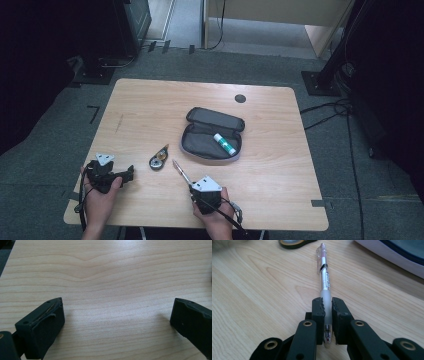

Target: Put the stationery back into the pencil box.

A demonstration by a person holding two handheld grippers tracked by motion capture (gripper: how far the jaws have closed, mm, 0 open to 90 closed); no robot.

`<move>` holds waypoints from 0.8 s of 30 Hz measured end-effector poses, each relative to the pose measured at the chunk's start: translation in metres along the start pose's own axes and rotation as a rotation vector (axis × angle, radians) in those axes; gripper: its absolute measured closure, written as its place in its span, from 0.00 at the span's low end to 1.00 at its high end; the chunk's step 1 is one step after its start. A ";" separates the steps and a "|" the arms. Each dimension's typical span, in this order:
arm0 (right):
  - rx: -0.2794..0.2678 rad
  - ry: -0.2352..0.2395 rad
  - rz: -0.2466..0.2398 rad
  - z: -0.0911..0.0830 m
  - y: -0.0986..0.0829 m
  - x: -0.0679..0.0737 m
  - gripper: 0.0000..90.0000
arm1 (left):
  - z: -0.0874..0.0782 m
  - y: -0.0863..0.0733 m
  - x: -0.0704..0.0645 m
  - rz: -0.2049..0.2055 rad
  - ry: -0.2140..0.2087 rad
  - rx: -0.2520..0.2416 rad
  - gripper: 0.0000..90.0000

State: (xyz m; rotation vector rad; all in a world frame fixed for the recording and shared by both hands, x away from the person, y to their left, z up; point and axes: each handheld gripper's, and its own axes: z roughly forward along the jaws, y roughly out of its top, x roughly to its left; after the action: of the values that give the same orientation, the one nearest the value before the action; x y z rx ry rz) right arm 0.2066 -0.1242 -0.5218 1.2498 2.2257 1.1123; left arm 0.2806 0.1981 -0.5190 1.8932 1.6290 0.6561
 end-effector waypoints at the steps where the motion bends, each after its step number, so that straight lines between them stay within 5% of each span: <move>1: -0.008 0.005 0.005 -0.001 0.000 -0.002 0.90 | 0.000 0.000 0.000 0.000 0.000 0.000 0.00; 24: -0.099 0.014 0.046 -0.040 0.026 -0.042 0.91 | 0.000 0.000 0.000 0.000 0.000 0.000 0.00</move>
State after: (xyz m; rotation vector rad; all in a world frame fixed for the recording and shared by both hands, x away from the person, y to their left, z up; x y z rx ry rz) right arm 0.2187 -0.1701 -0.4790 1.2616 2.1333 1.2362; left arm 0.2806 0.1982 -0.5190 1.8934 1.6290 0.6561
